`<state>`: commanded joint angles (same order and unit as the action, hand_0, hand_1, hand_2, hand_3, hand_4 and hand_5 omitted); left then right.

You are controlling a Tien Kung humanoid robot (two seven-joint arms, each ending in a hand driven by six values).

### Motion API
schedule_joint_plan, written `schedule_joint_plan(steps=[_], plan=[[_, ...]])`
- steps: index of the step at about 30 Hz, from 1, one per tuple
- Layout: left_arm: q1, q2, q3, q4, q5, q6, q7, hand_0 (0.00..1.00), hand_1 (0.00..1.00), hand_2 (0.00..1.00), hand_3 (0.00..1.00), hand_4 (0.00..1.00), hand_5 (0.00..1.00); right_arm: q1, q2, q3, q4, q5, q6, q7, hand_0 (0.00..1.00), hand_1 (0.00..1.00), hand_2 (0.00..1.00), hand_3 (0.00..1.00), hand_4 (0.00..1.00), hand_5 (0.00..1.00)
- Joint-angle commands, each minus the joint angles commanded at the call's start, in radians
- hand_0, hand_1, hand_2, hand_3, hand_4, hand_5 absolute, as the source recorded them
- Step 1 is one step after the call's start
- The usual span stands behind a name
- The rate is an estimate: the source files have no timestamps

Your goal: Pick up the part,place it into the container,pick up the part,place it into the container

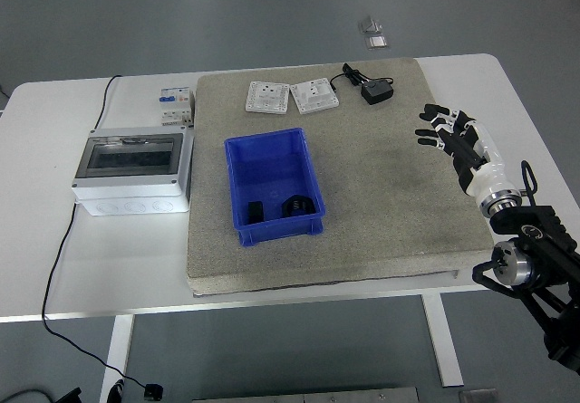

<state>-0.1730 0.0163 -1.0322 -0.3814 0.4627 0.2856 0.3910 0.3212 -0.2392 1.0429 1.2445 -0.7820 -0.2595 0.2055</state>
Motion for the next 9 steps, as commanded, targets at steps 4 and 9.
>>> schedule_joint_plan(steps=[4, 9], plan=[[-0.010, 0.000, -0.001, 0.002, 0.069, 0.003, -0.011, 0.616, 0.698, 0.769, 0.830, 0.827, 0.905, -0.001, 0.001, 0.001, -0.001, 0.001, -0.002, 0.000, 0.600, 0.549, 0.664, 0.637, 0.764, 0.467], [-0.021, 0.002, -0.029, 0.001, 0.124, -0.015, 0.019, 0.609, 0.689, 0.755, 0.825, 0.805, 0.835, -0.002, 0.001, 0.003, -0.002, 0.002, -0.004, 0.001, 0.602, 0.551, 0.662, 0.638, 0.759, 0.476]])
